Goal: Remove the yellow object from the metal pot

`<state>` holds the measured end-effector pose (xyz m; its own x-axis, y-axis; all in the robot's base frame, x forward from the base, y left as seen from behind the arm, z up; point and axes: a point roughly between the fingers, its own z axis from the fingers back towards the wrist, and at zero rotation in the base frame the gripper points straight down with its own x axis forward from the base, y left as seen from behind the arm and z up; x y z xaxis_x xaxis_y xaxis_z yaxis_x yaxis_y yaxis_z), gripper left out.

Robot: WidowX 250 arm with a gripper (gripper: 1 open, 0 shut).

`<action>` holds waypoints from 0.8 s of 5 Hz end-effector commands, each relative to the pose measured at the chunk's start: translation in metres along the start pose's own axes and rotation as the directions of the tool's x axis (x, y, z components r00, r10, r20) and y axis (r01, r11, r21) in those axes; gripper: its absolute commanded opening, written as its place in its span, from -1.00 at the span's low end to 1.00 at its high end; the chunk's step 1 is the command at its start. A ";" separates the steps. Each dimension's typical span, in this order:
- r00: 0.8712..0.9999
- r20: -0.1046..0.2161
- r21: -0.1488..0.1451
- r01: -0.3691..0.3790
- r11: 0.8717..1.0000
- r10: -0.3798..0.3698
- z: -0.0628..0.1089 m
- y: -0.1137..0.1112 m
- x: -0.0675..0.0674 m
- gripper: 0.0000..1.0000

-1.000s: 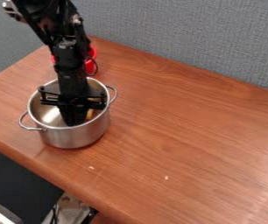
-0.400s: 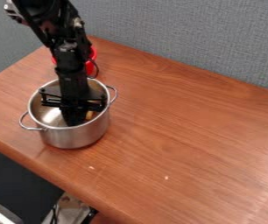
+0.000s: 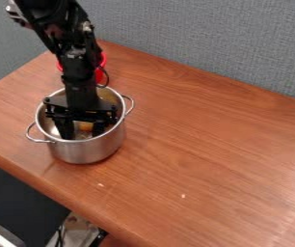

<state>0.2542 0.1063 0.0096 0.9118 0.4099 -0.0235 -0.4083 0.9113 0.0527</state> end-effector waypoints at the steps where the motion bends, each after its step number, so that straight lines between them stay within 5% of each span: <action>1: 0.999 0.024 0.009 0.023 1.000 -0.023 0.008 -0.002 0.002 -1.00; 2: 0.999 0.024 0.010 0.024 1.000 -0.025 0.009 -0.001 0.002 -1.00; 3: 1.000 0.022 0.016 0.022 1.000 -0.022 0.011 0.000 0.001 1.00; 4: 1.000 0.021 0.021 0.019 1.000 -0.020 0.012 0.001 0.001 1.00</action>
<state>0.2520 0.1042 0.0105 0.9178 0.3948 -0.0422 -0.3916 0.9177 0.0672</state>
